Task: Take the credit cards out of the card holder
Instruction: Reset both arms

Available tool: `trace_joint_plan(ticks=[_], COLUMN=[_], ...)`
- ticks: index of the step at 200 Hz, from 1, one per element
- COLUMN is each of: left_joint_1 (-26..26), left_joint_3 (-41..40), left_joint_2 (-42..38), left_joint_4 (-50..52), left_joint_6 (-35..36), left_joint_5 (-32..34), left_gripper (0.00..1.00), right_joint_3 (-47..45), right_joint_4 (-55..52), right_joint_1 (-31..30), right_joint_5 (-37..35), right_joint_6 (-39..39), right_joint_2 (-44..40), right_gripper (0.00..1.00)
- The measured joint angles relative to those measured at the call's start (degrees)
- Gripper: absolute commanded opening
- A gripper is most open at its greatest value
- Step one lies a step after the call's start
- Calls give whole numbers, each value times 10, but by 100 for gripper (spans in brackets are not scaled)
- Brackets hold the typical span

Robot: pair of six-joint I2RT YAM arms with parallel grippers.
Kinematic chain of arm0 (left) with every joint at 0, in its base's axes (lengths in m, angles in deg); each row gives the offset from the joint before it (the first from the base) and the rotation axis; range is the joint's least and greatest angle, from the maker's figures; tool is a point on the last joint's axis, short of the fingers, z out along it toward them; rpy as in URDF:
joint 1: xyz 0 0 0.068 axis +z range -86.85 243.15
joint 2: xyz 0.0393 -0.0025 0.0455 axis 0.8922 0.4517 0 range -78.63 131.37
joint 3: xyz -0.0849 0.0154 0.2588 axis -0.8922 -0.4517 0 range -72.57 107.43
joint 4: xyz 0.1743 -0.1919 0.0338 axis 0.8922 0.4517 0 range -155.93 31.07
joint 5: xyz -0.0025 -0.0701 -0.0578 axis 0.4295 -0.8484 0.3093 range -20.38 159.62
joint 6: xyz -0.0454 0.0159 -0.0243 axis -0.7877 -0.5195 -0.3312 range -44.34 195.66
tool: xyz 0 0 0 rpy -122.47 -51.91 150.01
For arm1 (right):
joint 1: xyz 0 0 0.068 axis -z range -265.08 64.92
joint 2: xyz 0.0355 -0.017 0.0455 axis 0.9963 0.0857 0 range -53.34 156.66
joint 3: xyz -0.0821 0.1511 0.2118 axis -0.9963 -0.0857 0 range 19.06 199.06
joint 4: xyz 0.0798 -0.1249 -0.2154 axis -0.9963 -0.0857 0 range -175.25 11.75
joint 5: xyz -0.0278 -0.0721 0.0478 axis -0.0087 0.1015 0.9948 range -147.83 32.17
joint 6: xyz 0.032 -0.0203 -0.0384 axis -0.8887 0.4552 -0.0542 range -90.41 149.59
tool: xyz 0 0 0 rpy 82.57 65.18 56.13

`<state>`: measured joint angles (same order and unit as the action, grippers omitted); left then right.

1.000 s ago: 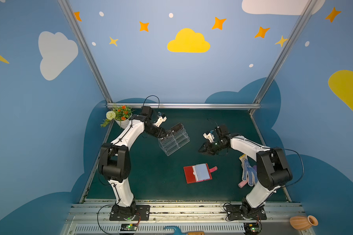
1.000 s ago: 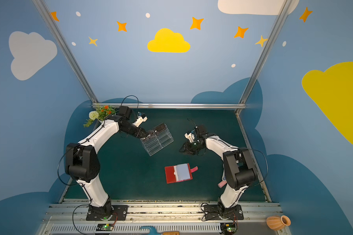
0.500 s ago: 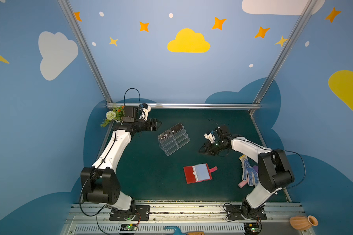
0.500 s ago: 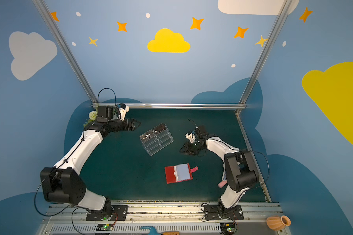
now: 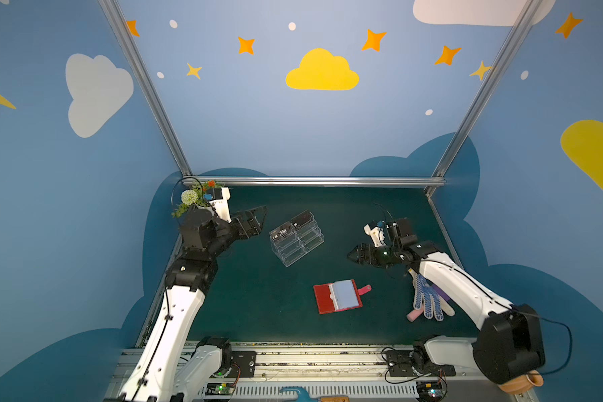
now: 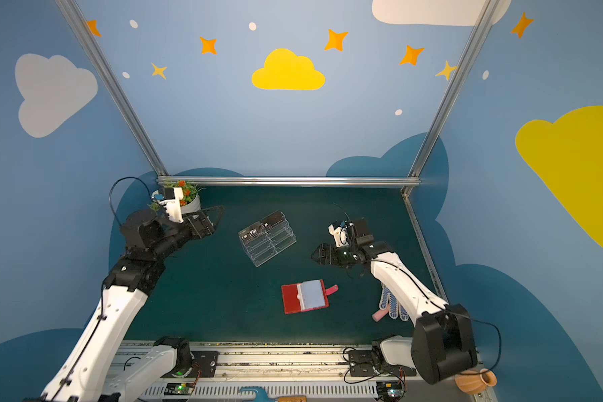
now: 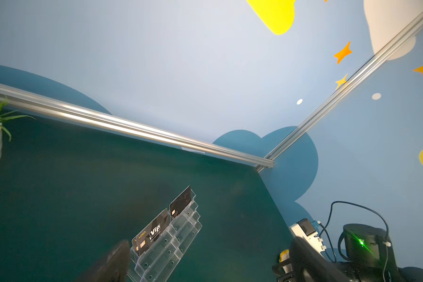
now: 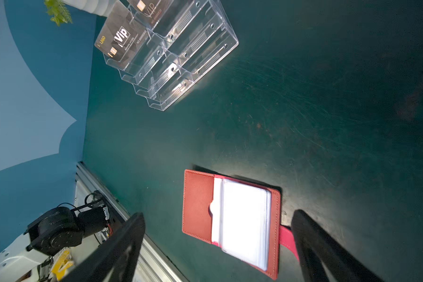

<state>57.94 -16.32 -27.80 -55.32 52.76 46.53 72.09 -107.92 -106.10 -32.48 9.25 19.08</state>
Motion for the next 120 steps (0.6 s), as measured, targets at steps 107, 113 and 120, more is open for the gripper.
trace_joint_plan(ticks=[107, 113, 120], left_joint_1=[0, 0, 0], left_joint_3=[-226, -239, -252], left_joint_2=[-259, -268, -277], left_joint_4=[53, 53, 52], left_joint_6=[-120, -125, -130], left_joint_5=[142, 152, 163], left_gripper=[100, 100, 100], right_joint_3=[-94, -97, -100], right_joint_4=[-98, -101, -103], right_joint_1=[29, 29, 30], right_joint_5=[-146, -152, -159], right_joint_6=[-16, -17, -18], right_joint_2=[-263, -268, -272], right_gripper=[97, 97, 97])
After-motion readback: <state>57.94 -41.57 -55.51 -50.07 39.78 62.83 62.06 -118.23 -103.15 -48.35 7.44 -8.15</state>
